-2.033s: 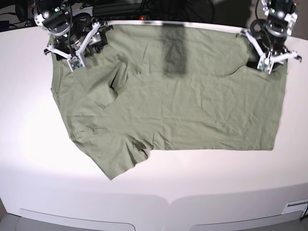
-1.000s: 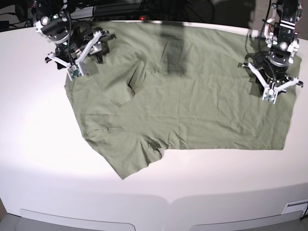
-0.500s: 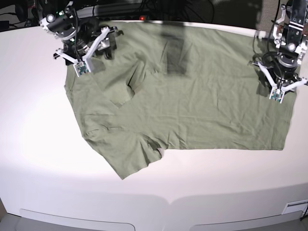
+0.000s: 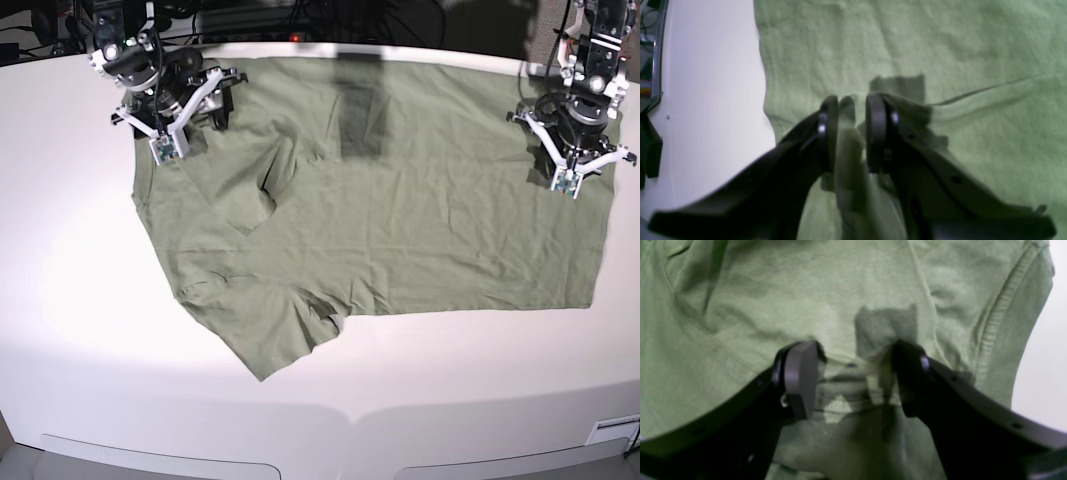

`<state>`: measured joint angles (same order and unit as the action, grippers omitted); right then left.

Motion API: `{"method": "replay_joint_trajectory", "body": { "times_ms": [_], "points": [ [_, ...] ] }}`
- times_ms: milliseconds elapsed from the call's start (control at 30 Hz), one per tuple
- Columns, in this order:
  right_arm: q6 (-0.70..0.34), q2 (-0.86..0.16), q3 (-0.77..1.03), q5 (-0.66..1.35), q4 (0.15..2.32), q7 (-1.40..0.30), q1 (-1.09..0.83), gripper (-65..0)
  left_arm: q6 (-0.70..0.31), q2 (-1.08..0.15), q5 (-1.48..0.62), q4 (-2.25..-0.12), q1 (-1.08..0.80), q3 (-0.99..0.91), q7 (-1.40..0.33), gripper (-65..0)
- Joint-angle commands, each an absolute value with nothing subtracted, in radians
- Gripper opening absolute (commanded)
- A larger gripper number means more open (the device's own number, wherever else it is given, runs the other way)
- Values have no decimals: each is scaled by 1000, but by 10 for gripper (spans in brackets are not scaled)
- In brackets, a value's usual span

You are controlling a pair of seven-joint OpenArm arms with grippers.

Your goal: Fold the T-shirt properly

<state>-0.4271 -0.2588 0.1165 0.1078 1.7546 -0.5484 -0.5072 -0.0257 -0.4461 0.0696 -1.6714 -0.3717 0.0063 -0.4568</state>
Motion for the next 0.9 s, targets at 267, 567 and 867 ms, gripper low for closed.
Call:
{"method": "replay_joint_trajectory", "body": {
  "times_ms": [267, 567, 867],
  "points": [
    [-380, -266, 125, 29, 1759, -606, -505, -285, -14, -460, 78, -1687, -371, -1, -441, -504],
    [-340, -266, 218, 30, 1759, -620, -505, -285, -14, -460, 78, -1687, -368, -1, -441, -504],
    [-367, -262, 254, 116, 1759, -625, -505, -285, -14, -460, 78, -1687, -369, -1, -449, -504]
  ]
}}
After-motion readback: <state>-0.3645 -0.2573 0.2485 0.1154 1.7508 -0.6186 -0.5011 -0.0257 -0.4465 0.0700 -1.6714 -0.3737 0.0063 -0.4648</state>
